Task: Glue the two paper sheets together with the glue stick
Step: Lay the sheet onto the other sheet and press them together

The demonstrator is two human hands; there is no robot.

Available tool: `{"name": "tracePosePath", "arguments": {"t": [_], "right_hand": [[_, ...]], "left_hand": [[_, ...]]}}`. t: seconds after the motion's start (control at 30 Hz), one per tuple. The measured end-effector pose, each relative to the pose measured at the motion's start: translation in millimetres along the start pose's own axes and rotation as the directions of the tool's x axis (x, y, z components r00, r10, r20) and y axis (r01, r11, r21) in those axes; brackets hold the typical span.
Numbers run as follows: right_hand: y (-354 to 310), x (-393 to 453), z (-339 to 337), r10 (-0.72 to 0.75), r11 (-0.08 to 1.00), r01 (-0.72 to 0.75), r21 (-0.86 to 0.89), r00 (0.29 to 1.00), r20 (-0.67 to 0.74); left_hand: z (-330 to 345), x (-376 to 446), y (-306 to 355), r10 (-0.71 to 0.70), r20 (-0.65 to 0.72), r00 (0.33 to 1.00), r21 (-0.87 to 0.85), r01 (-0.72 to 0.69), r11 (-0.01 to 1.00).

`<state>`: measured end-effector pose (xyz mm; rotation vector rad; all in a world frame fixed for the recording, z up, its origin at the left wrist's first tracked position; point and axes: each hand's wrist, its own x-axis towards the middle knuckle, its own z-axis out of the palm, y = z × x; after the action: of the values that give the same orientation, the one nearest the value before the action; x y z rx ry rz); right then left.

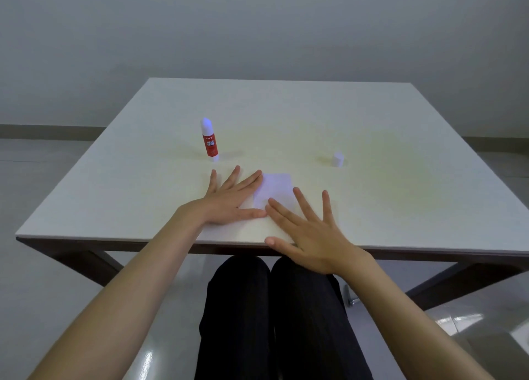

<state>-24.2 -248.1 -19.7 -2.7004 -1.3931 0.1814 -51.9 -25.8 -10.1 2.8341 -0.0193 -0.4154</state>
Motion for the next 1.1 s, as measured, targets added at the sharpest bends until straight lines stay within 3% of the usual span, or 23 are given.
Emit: {"name": "tracePosePath", "arguments": {"t": [0.17,0.33,0.53,0.73,0.83,0.97,1.1], "right_hand": [[1.5,15.0,-9.0,0.184,0.983,-0.184,-0.011,0.983,0.002],[-15.0,-10.2,10.9,0.112,0.994,-0.113,-0.009,0.991,-0.079],[-5.6,9.3,-1.8,0.238,0.966,-0.237,0.101,0.971,0.001],[-19.7,-16.3,-3.2,0.162,0.974,-0.178,-0.137,0.979,-0.124],[-26.3,-15.9,-13.1,0.148,0.984,-0.160,-0.074,0.978,-0.150],[-33.4,17.9,-12.8,0.037,0.999,-0.037,0.030,0.999,-0.020],[-0.1,45.1,-12.3,0.189,0.981,-0.187,-0.050,0.981,0.042]], "left_hand": [[-2.6,-3.7,4.1,-0.009,-0.002,1.000,0.001,0.009,1.000],[-2.8,-4.5,3.7,-0.007,0.003,1.000,-0.004,0.007,1.000],[-3.6,-4.5,4.9,-0.011,0.002,1.000,-0.005,0.011,1.000],[-3.1,-4.0,3.4,-0.007,-0.003,1.000,-0.009,0.007,1.000],[-2.7,-3.5,3.6,-0.007,-0.007,1.000,-0.015,0.007,1.000],[-3.5,-4.4,6.1,-0.015,-0.010,1.000,-0.018,0.014,1.000],[-3.9,-5.3,5.7,-0.003,0.002,1.000,-0.049,0.003,0.999]]}}
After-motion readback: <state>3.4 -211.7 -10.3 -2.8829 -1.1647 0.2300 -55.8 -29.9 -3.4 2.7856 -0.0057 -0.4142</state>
